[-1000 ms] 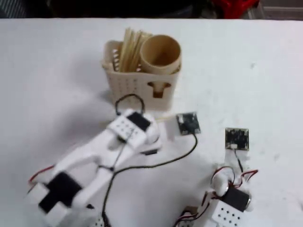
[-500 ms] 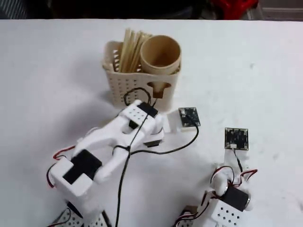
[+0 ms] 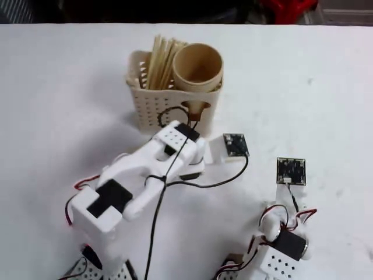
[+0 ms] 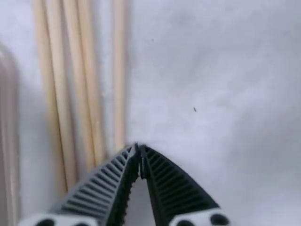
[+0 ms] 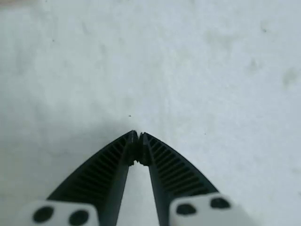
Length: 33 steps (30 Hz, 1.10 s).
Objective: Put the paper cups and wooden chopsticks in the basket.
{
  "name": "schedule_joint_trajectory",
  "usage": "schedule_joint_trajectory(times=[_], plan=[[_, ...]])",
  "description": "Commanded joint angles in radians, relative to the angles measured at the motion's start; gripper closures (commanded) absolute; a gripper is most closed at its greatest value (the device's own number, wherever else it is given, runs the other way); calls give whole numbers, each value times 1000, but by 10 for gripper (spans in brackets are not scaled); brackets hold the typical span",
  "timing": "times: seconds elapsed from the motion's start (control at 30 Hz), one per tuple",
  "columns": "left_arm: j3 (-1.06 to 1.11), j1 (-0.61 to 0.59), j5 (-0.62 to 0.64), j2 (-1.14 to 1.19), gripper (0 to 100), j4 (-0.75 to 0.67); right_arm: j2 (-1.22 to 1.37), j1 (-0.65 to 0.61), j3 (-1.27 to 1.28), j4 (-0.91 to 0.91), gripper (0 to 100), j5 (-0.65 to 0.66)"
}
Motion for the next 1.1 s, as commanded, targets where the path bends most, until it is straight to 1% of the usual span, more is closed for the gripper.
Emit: schedule_joint_trajectory(times=[0.0, 0.1, 0.3, 0.4, 0.53, 0.6, 0.67, 0.7, 0.73, 0.9, 1.07], plan=[[-29, -13, -3, 1, 978, 0, -18, 5, 9, 2, 981, -6], [-28, -12, -3, 1, 978, 12, -18, 5, 9, 2, 981, -6], [-31, 41, -5, -21, 978, 71, -18, 5, 9, 2, 981, -6], [-28, 22, 12, -97, 978, 71, -18, 5, 9, 2, 981, -6], [-37, -18, 86, -173, 976, 51, -18, 5, 9, 2, 981, -6], [-38, -35, 115, -177, 946, 15, -18, 5, 9, 2, 981, -6], [-29, -50, 133, -174, 884, -20, -18, 5, 9, 2, 981, -6], [-28, -53, 133, -168, 857, -26, -18, 5, 9, 2, 981, -6], [-31, -58, 130, -154, 850, -26, -18, 5, 9, 2, 981, -6], [-43, -45, 110, -39, 877, -60, -18, 5, 9, 2, 981, -6], [-121, -38, 104, 51, 880, -12, -18, 5, 9, 2, 981, -6]])
